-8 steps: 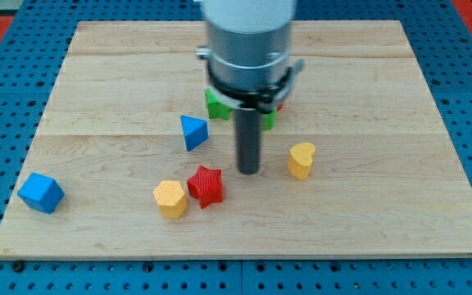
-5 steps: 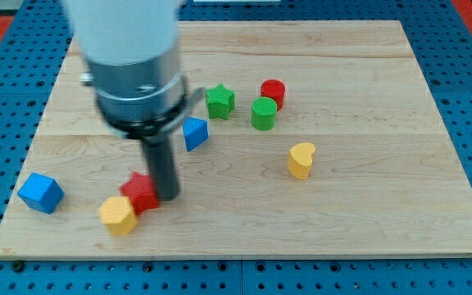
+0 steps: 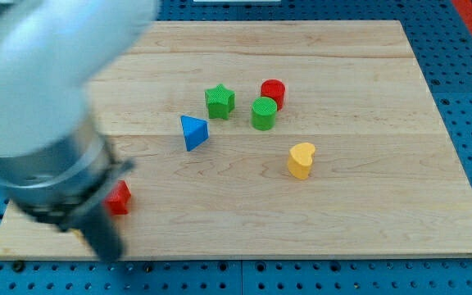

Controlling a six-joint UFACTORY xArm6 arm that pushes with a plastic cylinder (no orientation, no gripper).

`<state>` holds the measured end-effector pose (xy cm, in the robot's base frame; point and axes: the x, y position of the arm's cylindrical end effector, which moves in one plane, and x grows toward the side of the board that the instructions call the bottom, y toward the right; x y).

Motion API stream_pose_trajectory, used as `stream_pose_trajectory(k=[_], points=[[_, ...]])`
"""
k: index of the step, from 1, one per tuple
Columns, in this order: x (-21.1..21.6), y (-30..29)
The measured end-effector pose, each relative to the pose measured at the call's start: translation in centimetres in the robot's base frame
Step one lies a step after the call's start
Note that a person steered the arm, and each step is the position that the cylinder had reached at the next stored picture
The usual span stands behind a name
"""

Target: Push yellow hexagon to the left of red star

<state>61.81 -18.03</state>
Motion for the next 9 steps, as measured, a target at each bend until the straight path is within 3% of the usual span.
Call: stream_pose_trajectory(k=[1,2,9], points=[[0.0,-6.1],[0.0,-6.6],[-2.5,-3.9]])
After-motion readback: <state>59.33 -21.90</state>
